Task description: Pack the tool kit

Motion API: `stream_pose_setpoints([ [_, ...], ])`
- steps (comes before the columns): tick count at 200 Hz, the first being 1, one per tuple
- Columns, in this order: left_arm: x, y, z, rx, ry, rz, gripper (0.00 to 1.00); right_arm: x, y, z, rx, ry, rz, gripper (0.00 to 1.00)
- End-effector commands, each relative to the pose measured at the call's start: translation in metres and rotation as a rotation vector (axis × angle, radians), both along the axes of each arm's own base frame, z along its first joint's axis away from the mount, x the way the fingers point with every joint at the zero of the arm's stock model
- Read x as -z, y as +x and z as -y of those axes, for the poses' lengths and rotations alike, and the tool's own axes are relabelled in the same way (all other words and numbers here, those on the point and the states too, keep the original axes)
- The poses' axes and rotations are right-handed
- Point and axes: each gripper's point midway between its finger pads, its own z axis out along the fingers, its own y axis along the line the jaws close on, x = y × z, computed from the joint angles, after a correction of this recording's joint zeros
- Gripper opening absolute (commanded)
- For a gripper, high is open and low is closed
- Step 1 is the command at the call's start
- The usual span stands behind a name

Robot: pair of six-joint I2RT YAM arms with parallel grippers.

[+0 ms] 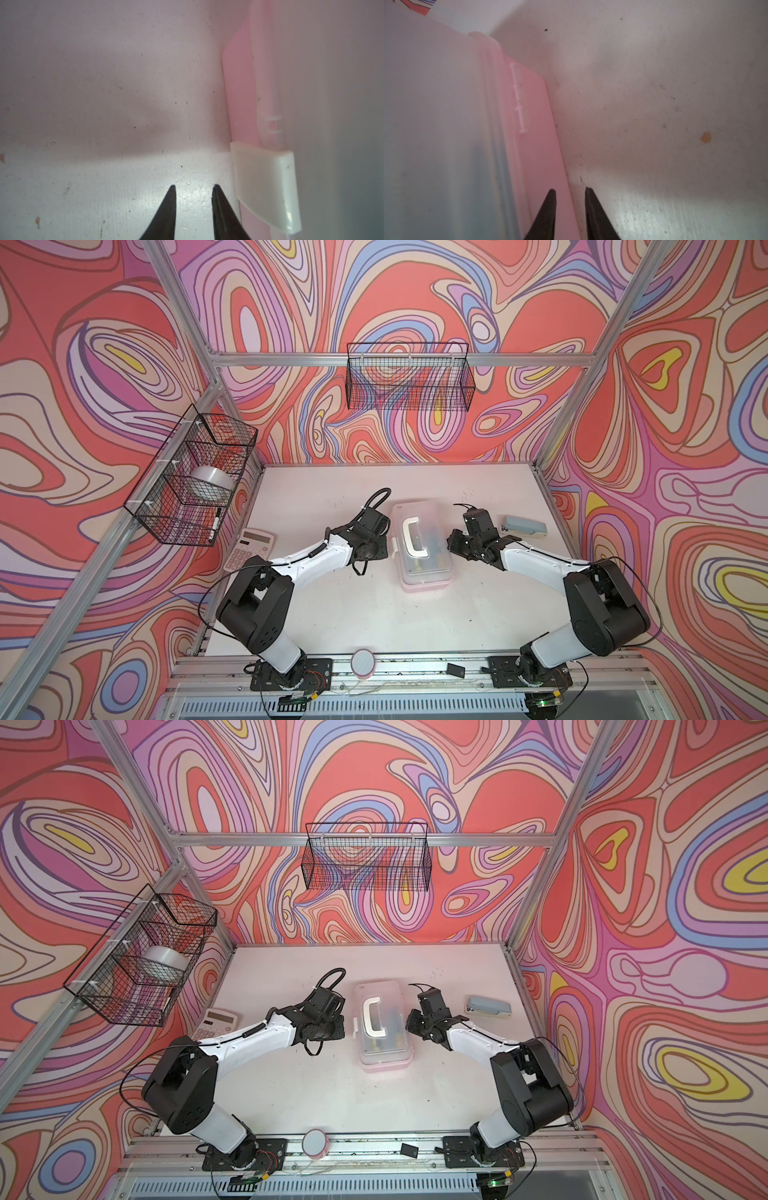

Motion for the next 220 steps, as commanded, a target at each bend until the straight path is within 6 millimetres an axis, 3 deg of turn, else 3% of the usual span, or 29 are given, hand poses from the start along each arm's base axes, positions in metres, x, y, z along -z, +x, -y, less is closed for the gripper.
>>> stream_pose_setpoints([
  [1, -0.001, -0.003, 0.003, 0.014, -0.006, -0.005, 0.31, -0.011, 0.001, -0.005, -0.019, 0.007, 0.03, 0.26],
  [49, -0.029, 0.001, 0.009, 0.009, -0.078, 0.056, 0.3, -0.013, 0.002, -0.007, -0.024, 0.013, 0.031, 0.25],
  [102, -0.045, 0.001, 0.026, 0.012, -0.212, 0.077, 0.24, -0.011, 0.002, -0.009, -0.028, 0.022, 0.025, 0.25],
  [152, -0.038, 0.004, 0.043, 0.029, -0.272, 0.044, 0.23, -0.011, 0.001, -0.009, -0.029, 0.022, 0.026, 0.24],
  [220, -0.008, 0.001, 0.056, 0.048, -0.256, -0.033, 0.21, -0.009, 0.0, -0.01, -0.035, 0.029, 0.022, 0.24],
])
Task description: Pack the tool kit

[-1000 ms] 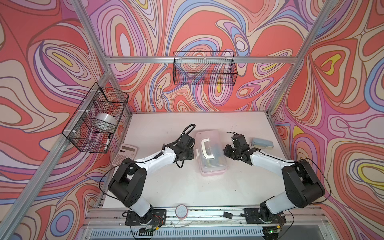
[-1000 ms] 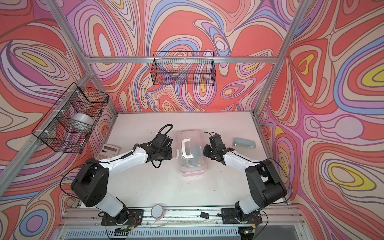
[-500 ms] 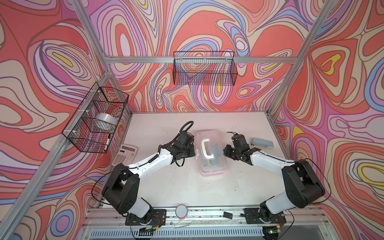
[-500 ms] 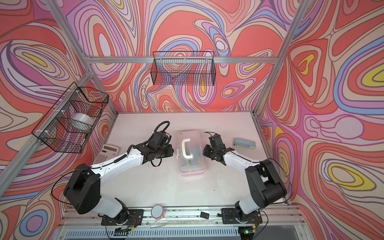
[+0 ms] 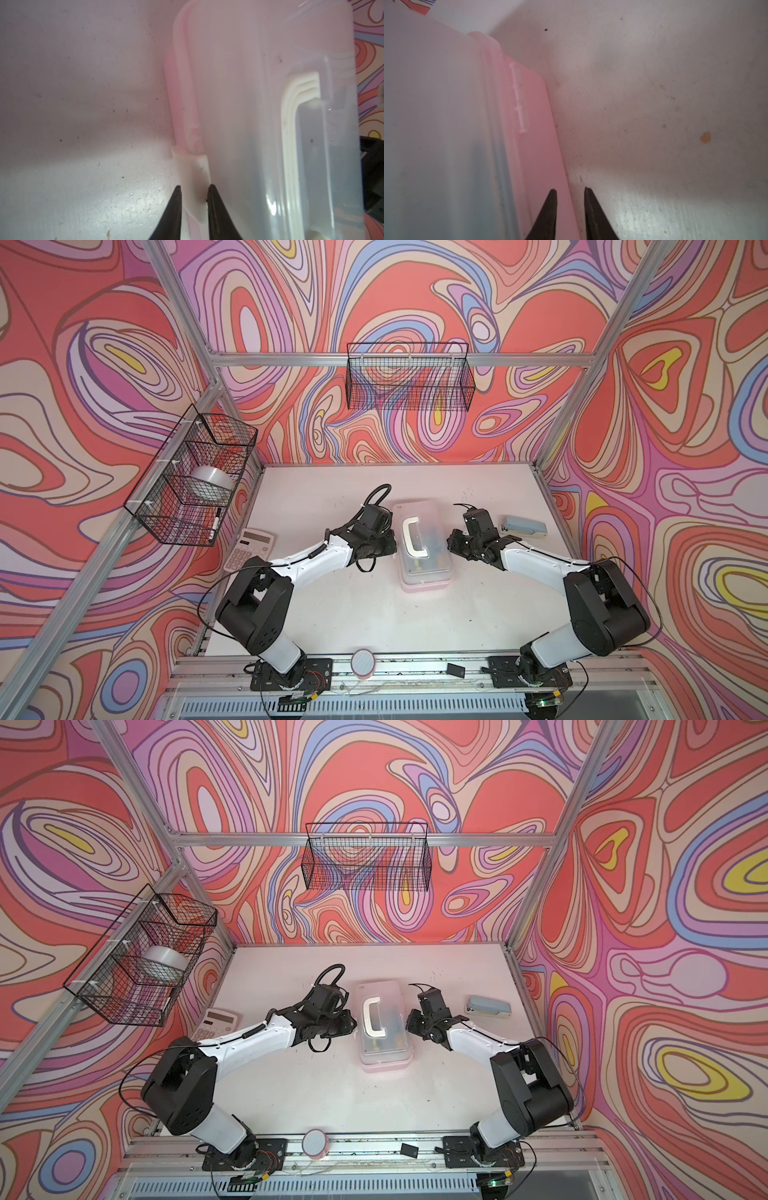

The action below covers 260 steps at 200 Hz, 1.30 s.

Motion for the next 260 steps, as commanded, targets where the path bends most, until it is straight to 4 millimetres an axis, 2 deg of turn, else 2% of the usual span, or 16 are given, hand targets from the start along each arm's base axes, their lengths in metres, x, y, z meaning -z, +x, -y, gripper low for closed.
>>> stream_pose_setpoints([
  [1, 0.012, -0.004, 0.009, 0.013, -0.003, -0.041, 0.21, -0.009, 0.001, -0.01, -0.033, 0.026, 0.024, 0.24],
  [56, 0.012, -0.008, 0.007, 0.004, -0.013, -0.04, 0.22, -0.003, -0.002, -0.015, -0.043, 0.055, 0.005, 0.24],
  [93, 0.014, -0.012, -0.008, -0.045, 0.003, -0.011, 0.44, -0.001, -0.005, -0.009, -0.024, 0.04, 0.0, 0.24],
  [159, -0.005, -0.016, -0.04, -0.12, 0.012, 0.098, 0.64, -0.002, -0.004, -0.011, -0.031, 0.041, -0.002, 0.24],
  [186, 0.004, -0.017, -0.061, -0.151, 0.091, 0.078, 0.63, -0.002, -0.002, -0.009, -0.025, 0.022, -0.005, 0.24],
  [209, 0.016, -0.015, -0.068, -0.151, 0.144, 0.058, 0.59, -0.003, -0.001, -0.008, -0.024, 0.018, -0.004, 0.24],
  [234, 0.031, -0.008, -0.06, -0.125, 0.16, 0.034, 0.53, -0.003, -0.003, -0.01, -0.027, 0.035, -0.006, 0.23],
  [260, 0.04, -0.001, -0.042, -0.09, 0.109, 0.016, 0.52, -0.006, -0.006, -0.014, -0.032, 0.06, -0.001, 0.23],
])
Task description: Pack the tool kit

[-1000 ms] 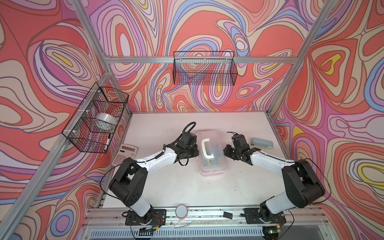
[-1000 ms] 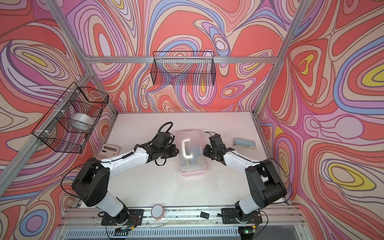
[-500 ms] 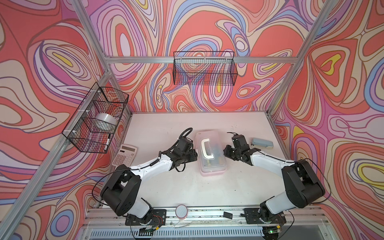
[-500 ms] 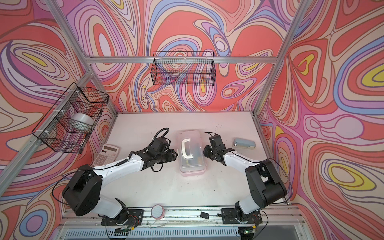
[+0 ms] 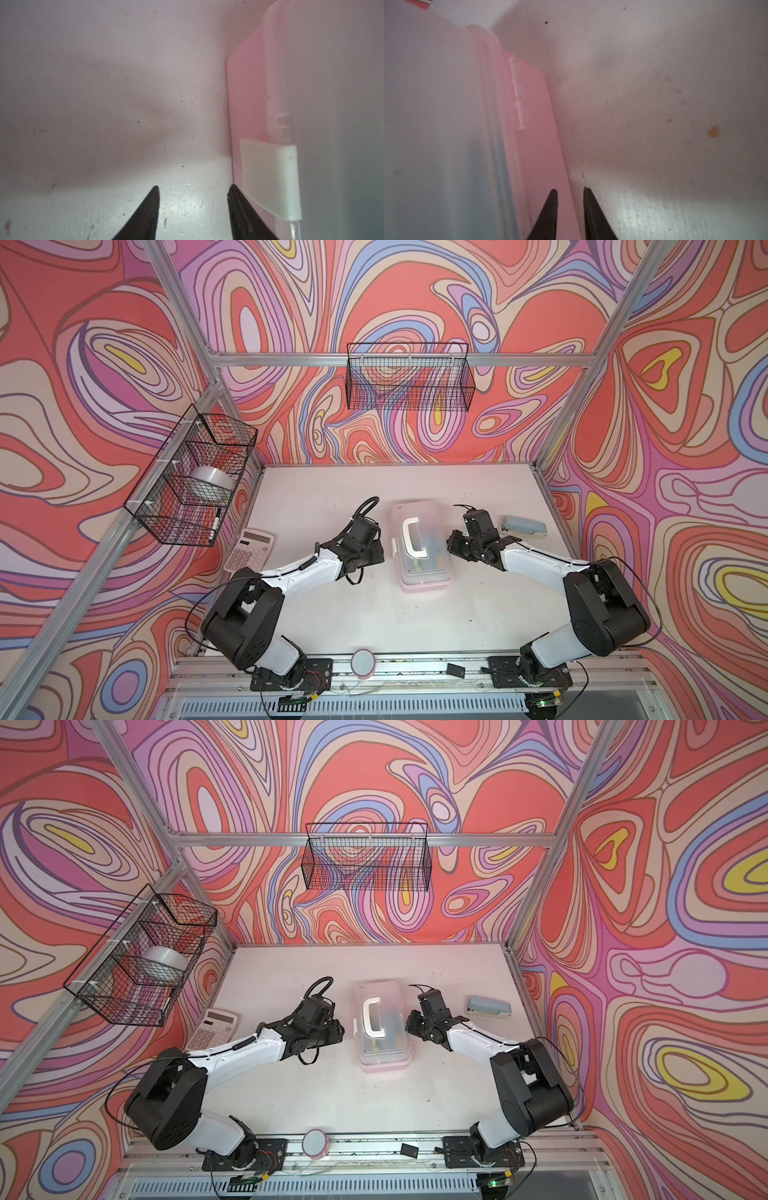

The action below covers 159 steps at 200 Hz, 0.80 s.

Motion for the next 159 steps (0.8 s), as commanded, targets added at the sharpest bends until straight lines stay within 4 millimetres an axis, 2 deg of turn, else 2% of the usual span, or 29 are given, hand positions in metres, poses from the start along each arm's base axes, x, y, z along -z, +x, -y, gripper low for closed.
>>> stream_pose_setpoints([
  [1, 0.002, 0.01, 0.013, 0.03, -0.031, 0.001, 0.52, -0.008, -0.003, -0.011, -0.025, 0.042, 0.015, 0.23],
  [29, 0.004, 0.018, 0.024, 0.052, -0.043, -0.014, 0.52, -0.008, -0.01, -0.025, -0.044, 0.067, 0.016, 0.22],
  [51, -0.001, 0.023, 0.029, 0.066, -0.047, 0.001, 0.52, 0.0, -0.014, -0.036, -0.061, 0.064, 0.006, 0.22],
  [79, -0.001, 0.024, 0.031, 0.069, -0.049, -0.003, 0.52, 0.011, -0.011, -0.033, -0.048, 0.04, -0.007, 0.22],
  [116, -0.001, 0.019, 0.004, 0.017, 0.06, 0.008, 0.54, -0.002, -0.009, -0.016, -0.011, -0.05, 0.03, 0.22],
  [159, -0.021, 0.018, -0.031, -0.051, 0.124, 0.053, 0.62, -0.033, -0.005, 0.014, 0.03, -0.144, 0.096, 0.25],
])
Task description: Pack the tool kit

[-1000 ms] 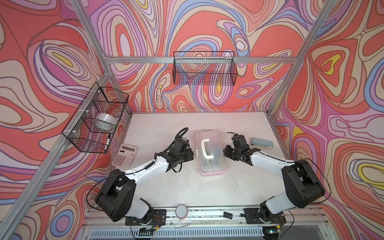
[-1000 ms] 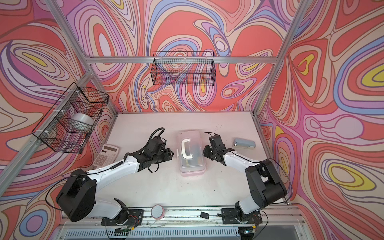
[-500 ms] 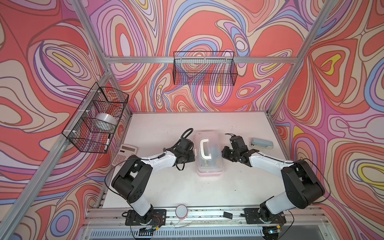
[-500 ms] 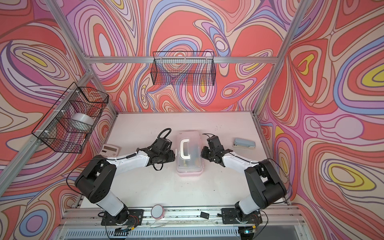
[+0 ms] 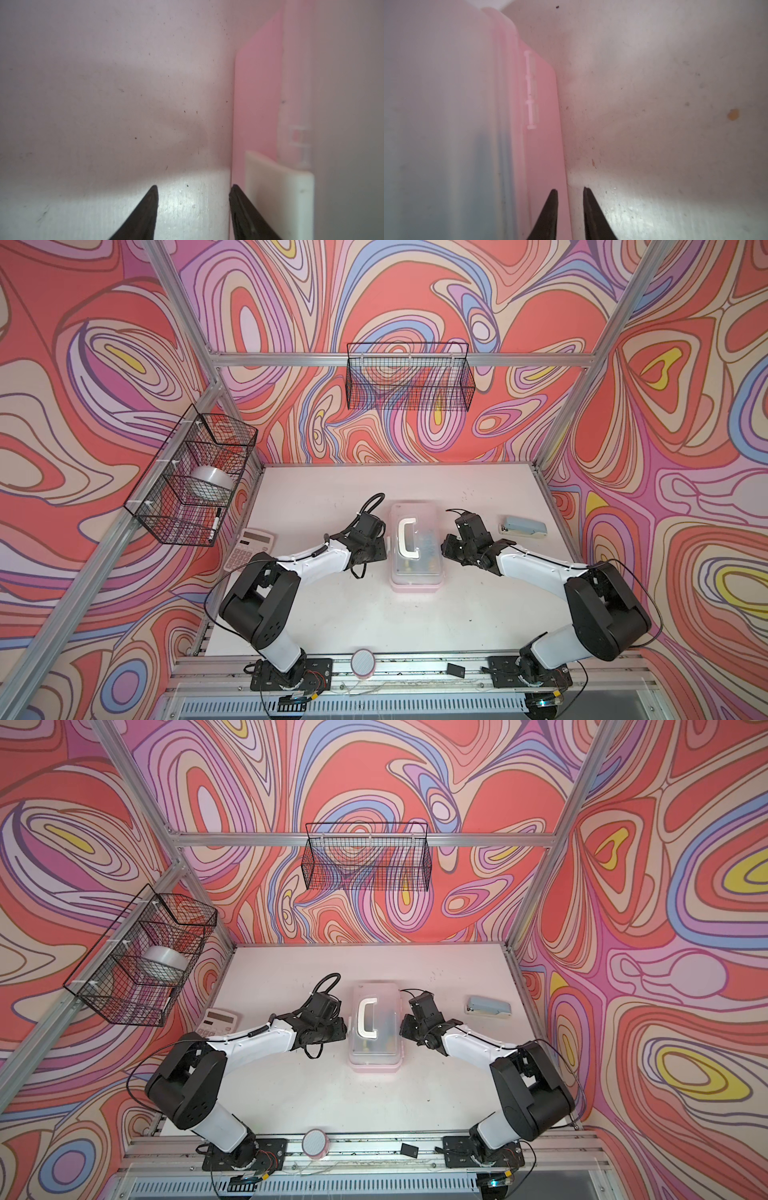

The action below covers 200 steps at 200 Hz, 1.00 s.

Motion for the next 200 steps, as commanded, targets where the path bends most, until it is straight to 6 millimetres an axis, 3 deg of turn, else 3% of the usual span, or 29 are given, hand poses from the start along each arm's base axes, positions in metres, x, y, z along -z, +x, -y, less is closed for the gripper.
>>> stream_pose_setpoints([
  [1, -0.016, -0.001, -0.029, -0.054, 0.063, 0.036, 0.63, -0.027, 0.006, 0.022, 0.037, -0.075, 0.068, 0.25],
  [13, -0.02, -0.002, -0.042, -0.083, 0.07, 0.033, 0.66, -0.036, 0.007, 0.032, 0.056, -0.1, 0.086, 0.28],
  [20, -0.024, -0.001, -0.051, -0.104, 0.073, 0.043, 0.68, -0.044, 0.006, 0.038, 0.064, -0.115, 0.103, 0.35],
  [36, -0.037, -0.002, -0.069, -0.148, 0.076, 0.08, 0.71, -0.061, 0.004, 0.047, 0.066, -0.154, 0.149, 0.61],
  [54, -0.065, -0.003, -0.094, -0.204, 0.122, 0.188, 0.75, -0.082, 0.001, 0.057, 0.066, -0.205, 0.2, 0.98],
  [90, -0.114, -0.007, -0.134, -0.239, 0.277, 0.468, 0.8, -0.121, -0.003, 0.097, 0.169, -0.375, 0.322, 0.98],
  [98, -0.12, -0.005, -0.14, -0.242, 0.307, 0.538, 0.93, -0.128, -0.004, 0.108, 0.207, -0.417, 0.354, 0.98],
  [118, -0.119, -0.007, -0.153, -0.28, 0.361, 0.65, 0.99, -0.138, -0.003, 0.12, 0.24, -0.472, 0.486, 0.98],
  [120, -0.109, -0.01, -0.156, -0.275, 0.378, 0.644, 0.99, -0.138, -0.003, 0.121, 0.247, -0.476, 0.5, 0.98],
  [127, -0.105, -0.011, -0.159, -0.273, 0.406, 0.681, 0.99, -0.147, -0.001, 0.123, 0.273, -0.469, 0.57, 0.98],
  [160, -0.12, -0.011, -0.189, -0.344, 0.601, 0.838, 1.0, -0.134, -0.001, 0.112, 0.182, -0.466, 0.632, 0.98],
  [172, -0.111, -0.007, -0.205, -0.374, 0.607, 0.844, 1.0, -0.126, 0.002, 0.105, 0.142, -0.462, 0.621, 0.98],
  [189, -0.082, -0.006, -0.232, -0.454, 0.575, 0.759, 1.0, -0.117, 0.007, 0.102, 0.131, -0.467, 0.62, 0.99],
  [200, -0.063, 0.0, -0.239, -0.457, 0.521, 0.72, 1.0, -0.113, 0.009, 0.101, 0.131, -0.467, 0.624, 0.99],
])
